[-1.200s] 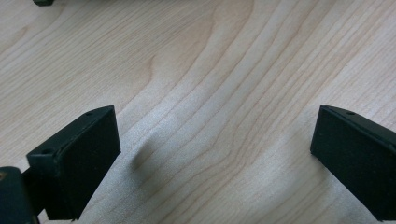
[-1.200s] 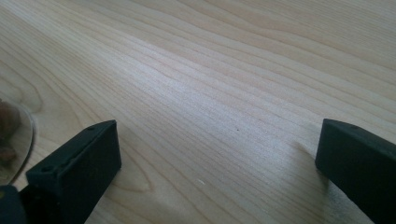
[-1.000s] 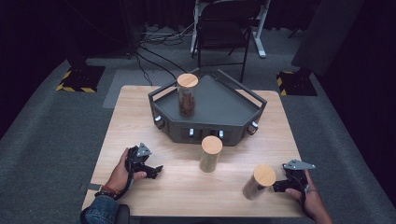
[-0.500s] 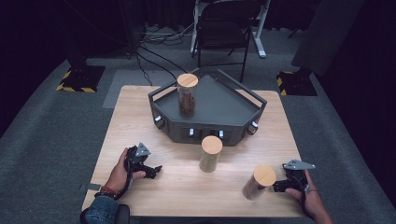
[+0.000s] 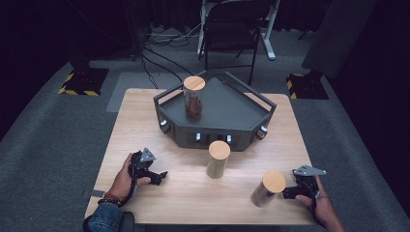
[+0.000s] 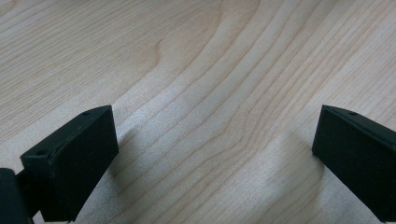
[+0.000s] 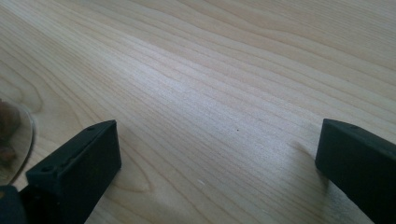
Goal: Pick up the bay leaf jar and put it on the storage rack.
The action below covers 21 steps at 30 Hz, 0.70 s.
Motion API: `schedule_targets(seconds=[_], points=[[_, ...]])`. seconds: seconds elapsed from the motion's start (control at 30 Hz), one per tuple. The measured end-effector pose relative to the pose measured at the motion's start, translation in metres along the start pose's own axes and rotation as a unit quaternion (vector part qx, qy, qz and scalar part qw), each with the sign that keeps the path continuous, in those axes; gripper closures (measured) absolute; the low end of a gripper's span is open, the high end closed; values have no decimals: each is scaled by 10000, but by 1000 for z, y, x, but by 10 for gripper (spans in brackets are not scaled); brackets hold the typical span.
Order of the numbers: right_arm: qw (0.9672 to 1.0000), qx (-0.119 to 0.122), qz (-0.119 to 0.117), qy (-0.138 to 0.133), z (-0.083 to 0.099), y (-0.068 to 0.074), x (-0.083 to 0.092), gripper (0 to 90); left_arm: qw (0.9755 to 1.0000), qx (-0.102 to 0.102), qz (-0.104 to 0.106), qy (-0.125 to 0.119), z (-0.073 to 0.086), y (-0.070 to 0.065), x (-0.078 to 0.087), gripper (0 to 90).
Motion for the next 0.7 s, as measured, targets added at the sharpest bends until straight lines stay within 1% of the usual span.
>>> schedule_targets(seconds=[0.43,0.5,0.53,0.6,0.7], points=[[10000,23,-9,19,0,0,0,0,10000,-10,-6,5,0,0,0,0],[9998,80,5,164,-2,-1,2,5,10000,-8,-15,2,0,0,0,0],[9996,114,54,248,-3,-2,3,9,10000,-2,-17,3,0,0,0,0],[9992,244,136,298,-5,-2,7,34,10000,0,-18,0,0,0,0,1],[9990,318,95,296,-9,-3,16,29,10000,5,-15,-1,0,0,0,1]])
Point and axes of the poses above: each handheld gripper's, and its own axes: x roughly backward along the jaws, z roughly out of its underside, y roughly to its left, the point moved 1 cm from there along -x, roughly forward along the jaws, and after that the axes turned 15 degrees about z, right-handed, at the moved point
